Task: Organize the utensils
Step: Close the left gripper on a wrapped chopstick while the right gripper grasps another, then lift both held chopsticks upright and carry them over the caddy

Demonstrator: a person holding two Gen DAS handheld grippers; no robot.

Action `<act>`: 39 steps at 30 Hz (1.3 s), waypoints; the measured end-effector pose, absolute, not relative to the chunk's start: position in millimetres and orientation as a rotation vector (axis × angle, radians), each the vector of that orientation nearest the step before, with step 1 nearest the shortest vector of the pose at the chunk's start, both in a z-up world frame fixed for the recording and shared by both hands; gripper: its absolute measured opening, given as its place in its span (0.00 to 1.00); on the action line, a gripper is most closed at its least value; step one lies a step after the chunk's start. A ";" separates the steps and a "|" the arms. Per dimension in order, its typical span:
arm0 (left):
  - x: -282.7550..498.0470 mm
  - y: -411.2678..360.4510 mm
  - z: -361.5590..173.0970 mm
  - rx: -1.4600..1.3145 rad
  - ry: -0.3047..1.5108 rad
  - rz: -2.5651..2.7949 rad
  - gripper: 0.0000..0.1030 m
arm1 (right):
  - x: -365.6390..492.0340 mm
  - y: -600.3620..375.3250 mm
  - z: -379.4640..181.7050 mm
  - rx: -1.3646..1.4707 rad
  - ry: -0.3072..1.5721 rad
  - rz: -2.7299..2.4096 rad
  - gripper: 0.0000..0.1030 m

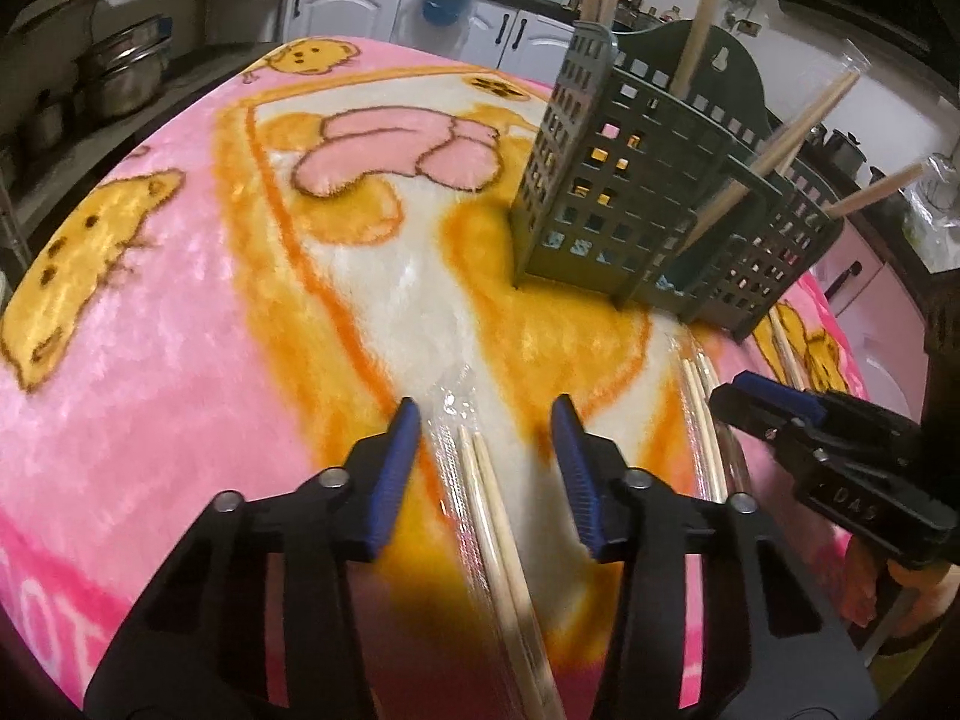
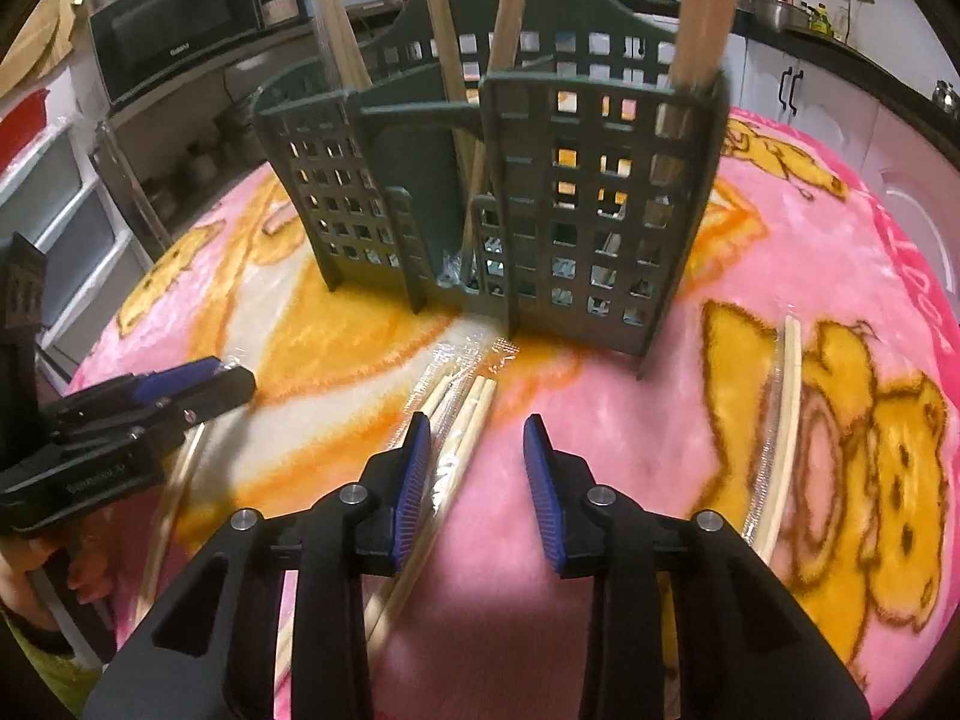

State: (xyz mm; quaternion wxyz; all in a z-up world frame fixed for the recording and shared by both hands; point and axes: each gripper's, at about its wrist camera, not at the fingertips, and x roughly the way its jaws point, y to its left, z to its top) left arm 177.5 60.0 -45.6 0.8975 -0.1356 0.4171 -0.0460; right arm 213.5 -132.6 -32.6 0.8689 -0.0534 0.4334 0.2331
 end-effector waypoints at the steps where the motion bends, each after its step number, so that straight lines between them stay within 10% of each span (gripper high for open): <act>1: 178.9 61.1 -45.9 -0.286 0.865 -0.094 0.31 | 215.3 -132.0 -33.9 -0.118 0.910 0.481 0.29; 39: 180.9 57.5 -10.1 -0.298 0.793 -0.170 0.02 | 209.8 -165.5 24.8 0.050 0.758 0.525 0.11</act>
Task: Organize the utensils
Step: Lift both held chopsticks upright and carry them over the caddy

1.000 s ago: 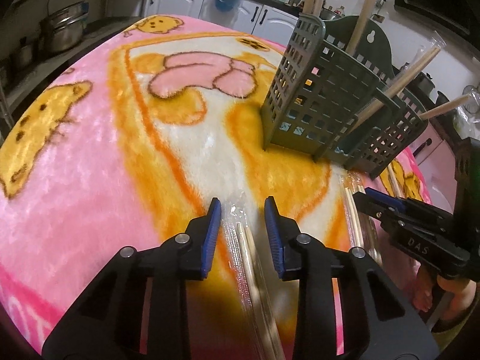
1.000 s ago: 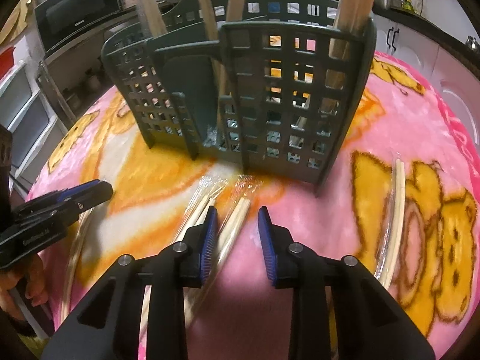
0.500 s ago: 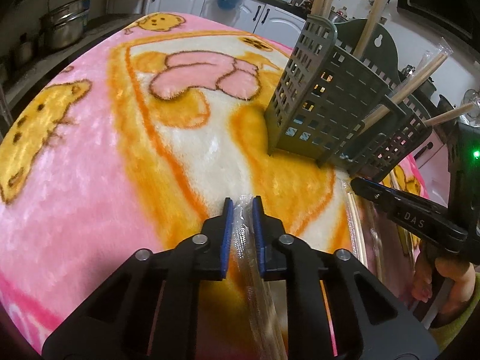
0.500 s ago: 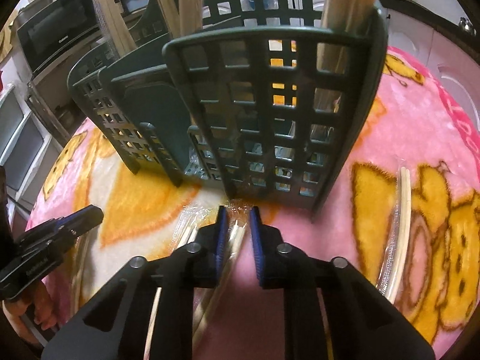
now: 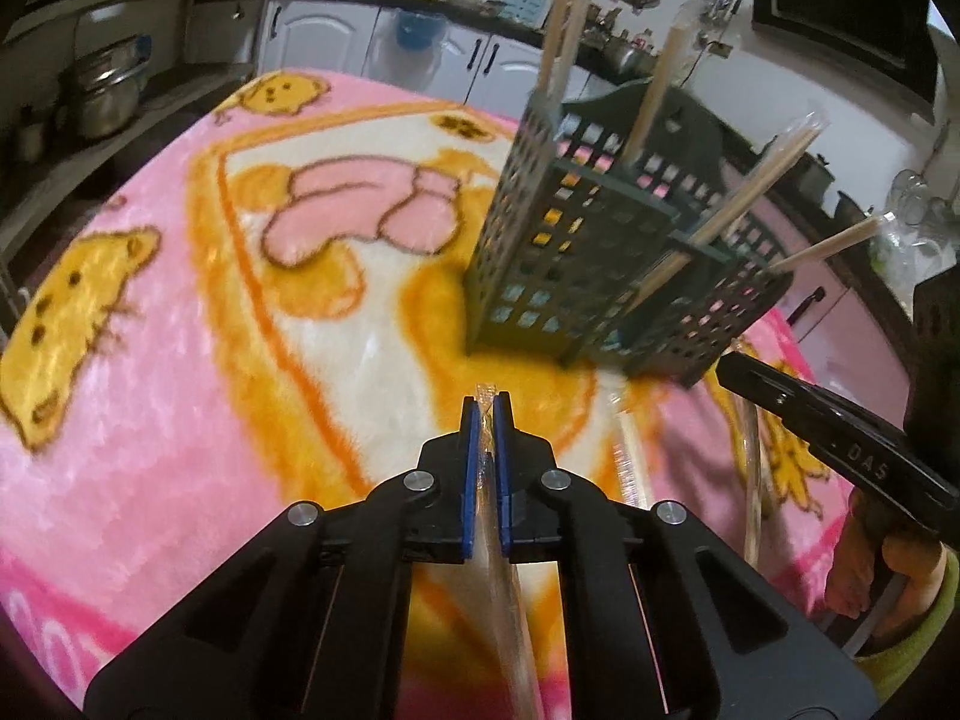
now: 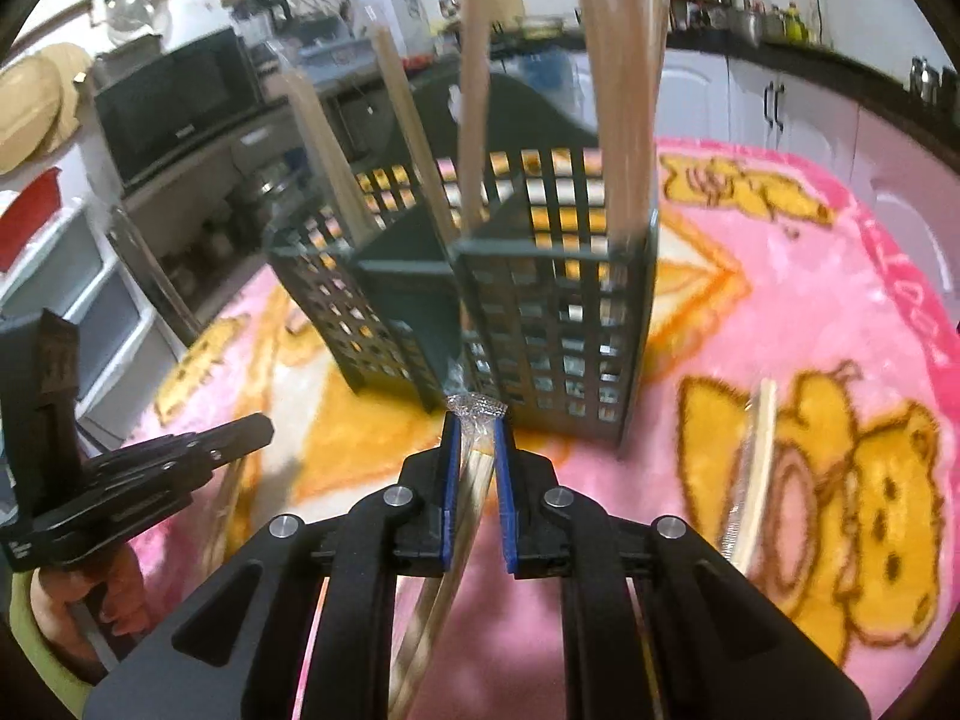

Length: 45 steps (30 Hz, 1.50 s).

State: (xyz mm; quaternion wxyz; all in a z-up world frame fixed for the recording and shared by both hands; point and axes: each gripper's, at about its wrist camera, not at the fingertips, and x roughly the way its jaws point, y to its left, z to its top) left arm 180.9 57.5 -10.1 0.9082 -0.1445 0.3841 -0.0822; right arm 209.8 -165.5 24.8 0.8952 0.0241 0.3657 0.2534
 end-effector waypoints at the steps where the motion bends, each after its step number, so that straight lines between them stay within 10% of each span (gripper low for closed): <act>1: 179.8 56.5 -5.5 -0.295 0.783 -0.172 0.02 | 207.8 -163.3 28.3 0.052 0.746 0.528 0.11; 45: 191.0 -15.1 171.6 -0.141 0.409 -0.347 0.02 | 159.2 -200.9 174.0 0.054 0.303 0.543 0.06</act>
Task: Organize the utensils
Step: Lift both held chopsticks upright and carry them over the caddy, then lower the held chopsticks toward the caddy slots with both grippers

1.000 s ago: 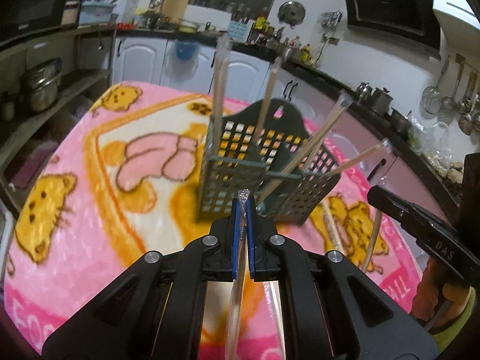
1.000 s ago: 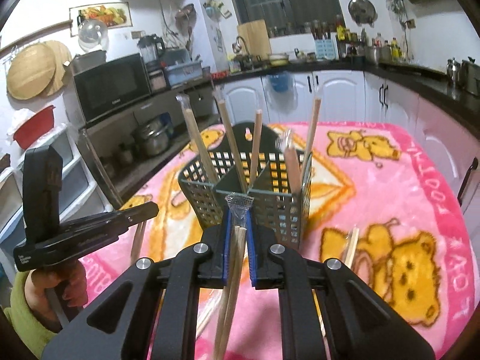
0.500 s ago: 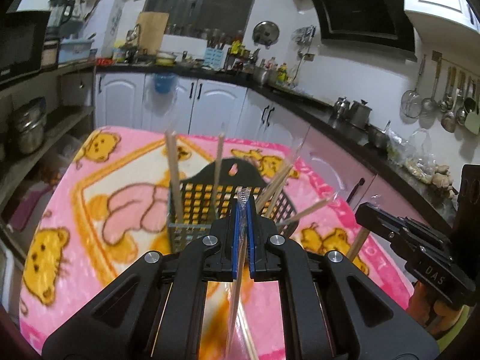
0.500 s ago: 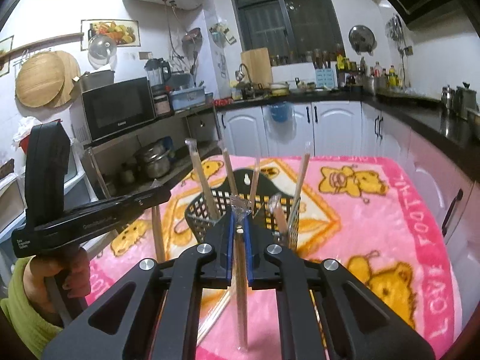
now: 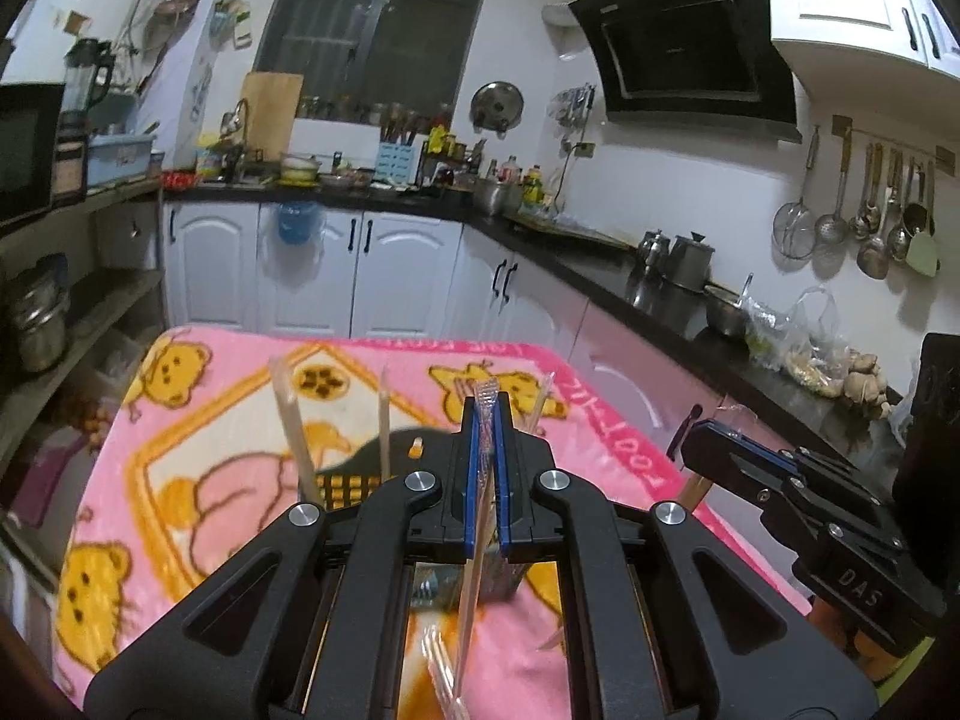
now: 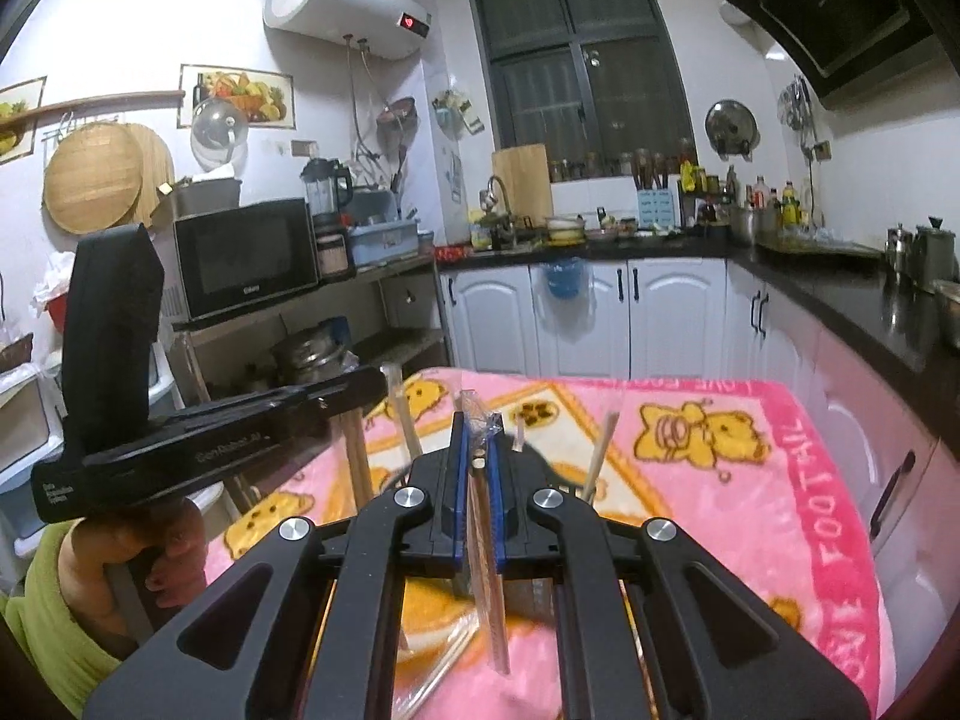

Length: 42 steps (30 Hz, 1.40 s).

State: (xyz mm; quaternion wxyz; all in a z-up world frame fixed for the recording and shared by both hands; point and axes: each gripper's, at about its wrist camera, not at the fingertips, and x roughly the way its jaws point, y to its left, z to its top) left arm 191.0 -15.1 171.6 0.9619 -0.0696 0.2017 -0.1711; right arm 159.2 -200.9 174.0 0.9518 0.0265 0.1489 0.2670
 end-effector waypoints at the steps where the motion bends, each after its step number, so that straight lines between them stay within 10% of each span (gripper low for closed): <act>1: 192.4 -16.9 175.0 -0.133 0.402 -0.349 0.02 | 160.5 -201.0 177.2 0.055 0.295 0.542 0.06; 42: 268.0 -26.5 183.7 -0.118 0.311 -0.292 0.02 | 255.7 -182.0 193.7 0.050 0.270 0.468 0.06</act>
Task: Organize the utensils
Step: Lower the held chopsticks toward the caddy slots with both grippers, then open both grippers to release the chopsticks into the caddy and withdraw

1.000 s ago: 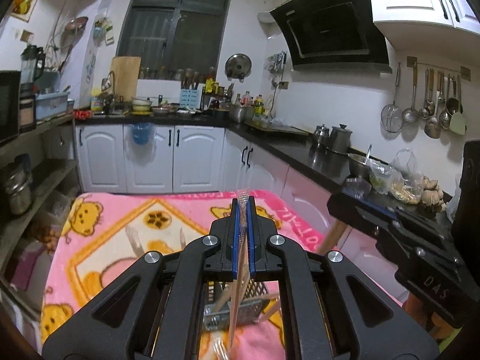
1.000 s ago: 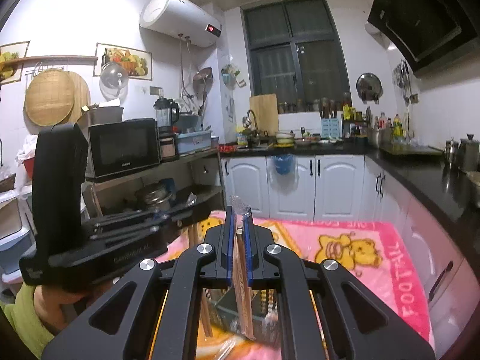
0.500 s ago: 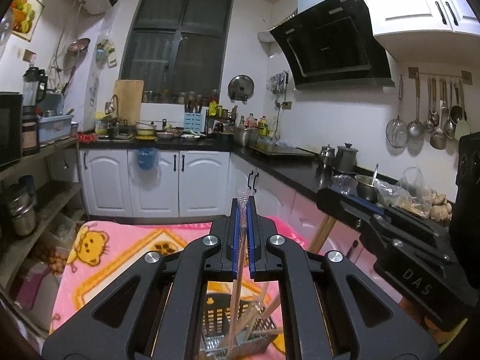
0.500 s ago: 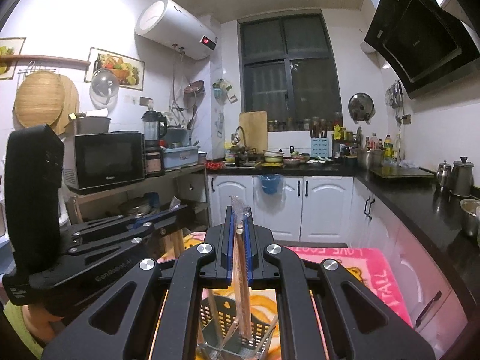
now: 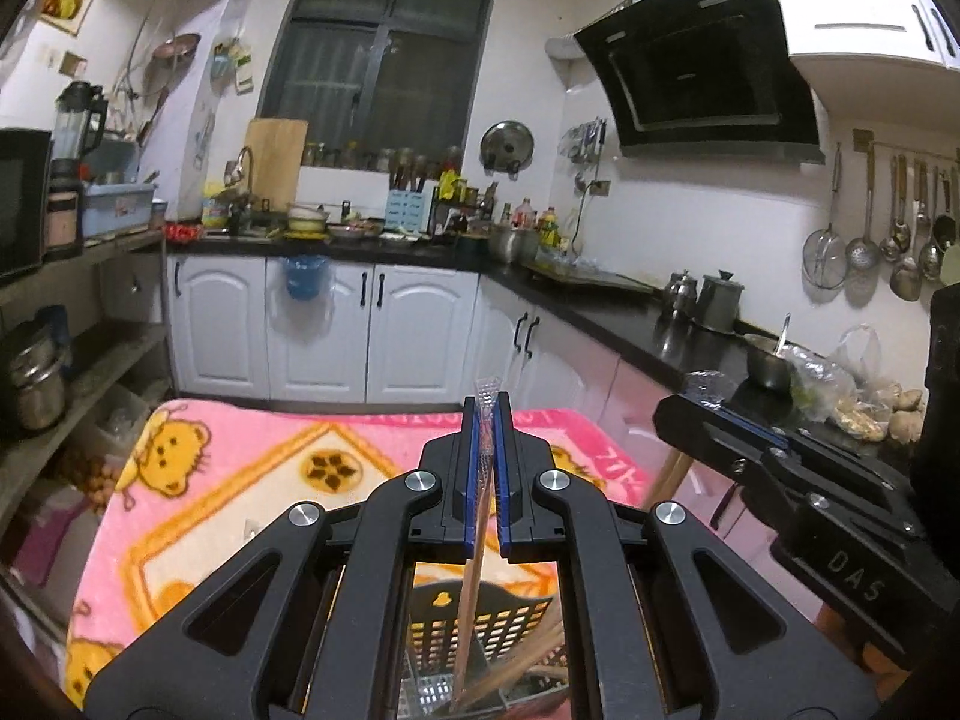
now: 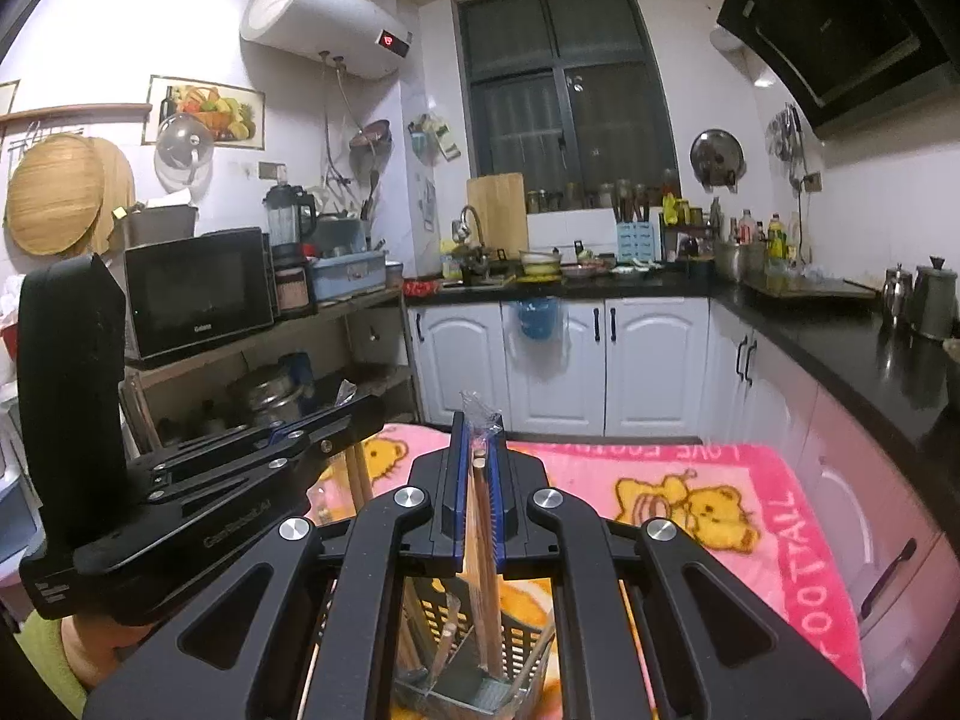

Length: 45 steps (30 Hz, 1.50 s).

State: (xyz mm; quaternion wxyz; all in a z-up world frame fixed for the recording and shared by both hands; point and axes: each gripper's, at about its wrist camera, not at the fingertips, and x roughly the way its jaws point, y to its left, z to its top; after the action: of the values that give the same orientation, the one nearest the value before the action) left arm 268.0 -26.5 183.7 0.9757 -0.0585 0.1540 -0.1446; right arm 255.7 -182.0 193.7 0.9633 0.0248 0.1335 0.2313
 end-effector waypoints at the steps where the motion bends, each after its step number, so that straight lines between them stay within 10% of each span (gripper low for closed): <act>1: 269.9 -25.4 181.0 -0.120 0.317 -0.291 0.02 | 257.5 -181.6 191.0 0.052 0.278 0.468 0.06; 30: 287.7 -20.6 120.8 -0.114 0.445 -0.266 0.02 | 286.7 -170.5 134.9 0.074 0.447 0.471 0.07; 45: 269.1 -12.1 114.3 -0.122 0.479 -0.264 0.47 | 269.9 -183.8 132.6 0.075 0.467 0.439 0.36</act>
State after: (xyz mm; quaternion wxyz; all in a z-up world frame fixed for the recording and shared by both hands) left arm 269.1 -12.1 114.3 0.9610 -0.0601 0.2362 -0.1304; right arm 269.9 -183.8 132.6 0.9483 0.0367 0.2297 0.2159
